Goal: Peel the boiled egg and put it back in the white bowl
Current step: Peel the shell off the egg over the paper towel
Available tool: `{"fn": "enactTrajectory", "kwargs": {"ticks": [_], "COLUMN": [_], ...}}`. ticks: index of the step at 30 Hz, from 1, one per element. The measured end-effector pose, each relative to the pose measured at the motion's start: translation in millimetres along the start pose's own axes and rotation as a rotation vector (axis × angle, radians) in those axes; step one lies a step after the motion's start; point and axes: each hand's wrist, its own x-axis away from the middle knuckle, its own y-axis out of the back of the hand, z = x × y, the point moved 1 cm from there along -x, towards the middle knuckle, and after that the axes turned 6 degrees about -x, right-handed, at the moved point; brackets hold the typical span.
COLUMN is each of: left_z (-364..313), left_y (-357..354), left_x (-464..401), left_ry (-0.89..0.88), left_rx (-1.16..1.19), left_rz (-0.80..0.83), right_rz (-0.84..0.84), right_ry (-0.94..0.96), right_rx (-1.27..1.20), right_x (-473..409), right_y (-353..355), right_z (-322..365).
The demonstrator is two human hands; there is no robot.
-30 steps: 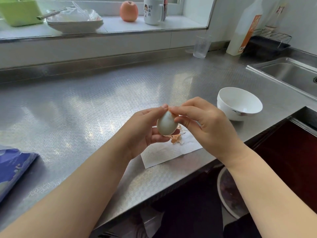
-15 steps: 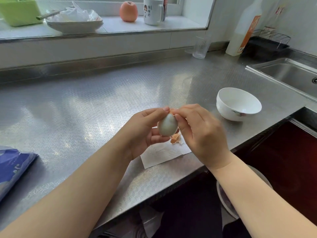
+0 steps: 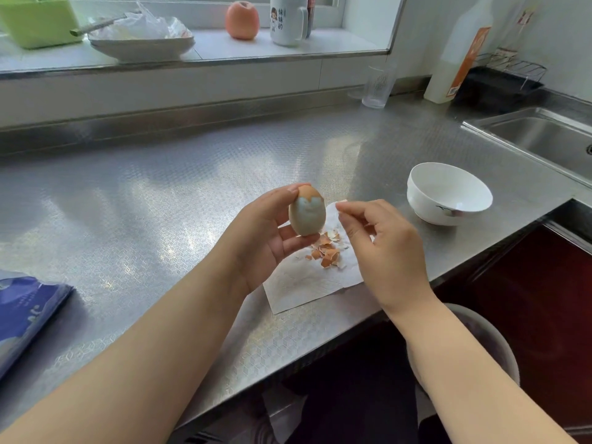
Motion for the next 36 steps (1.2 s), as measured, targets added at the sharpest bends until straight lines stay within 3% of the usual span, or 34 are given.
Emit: {"fn": "enactTrajectory", "kwargs": {"ticks": [3,8,12,18,24,26,31,36], "left_z": [-1,0,1,3,7,7,7,7], "left_y": [0,-2,-3,-3,-1,0,1,3], "left_x": [1,-1,0,0,-1,-2,-3,-4], "left_ry": [0.009,-0.005,-0.027,-0.019,0.038,0.044,0.043,0.045], "left_rx": [-0.001,-0.092,-0.142,-0.152,-0.13,-0.126,-0.172,-0.197], "left_rz": [0.051,0.109,0.153,0.115,0.11,0.102,0.108,0.122], "right_rz": [0.135,0.146,0.199,0.183,0.094,0.134,0.198,0.162], "right_ry": [-0.082,-0.01,0.018,0.164,0.498,0.483,0.181,0.374], "right_rx": [0.027,-0.169,-0.16,-0.037,0.306,0.25,-0.096,0.088], "right_x": [-6,-15,-19,-21,-17,-17,-19,-20], "right_y": [3,8,10,12,9,10,11,11], "right_z": [1,17,19,14,9,7,3,3]}}
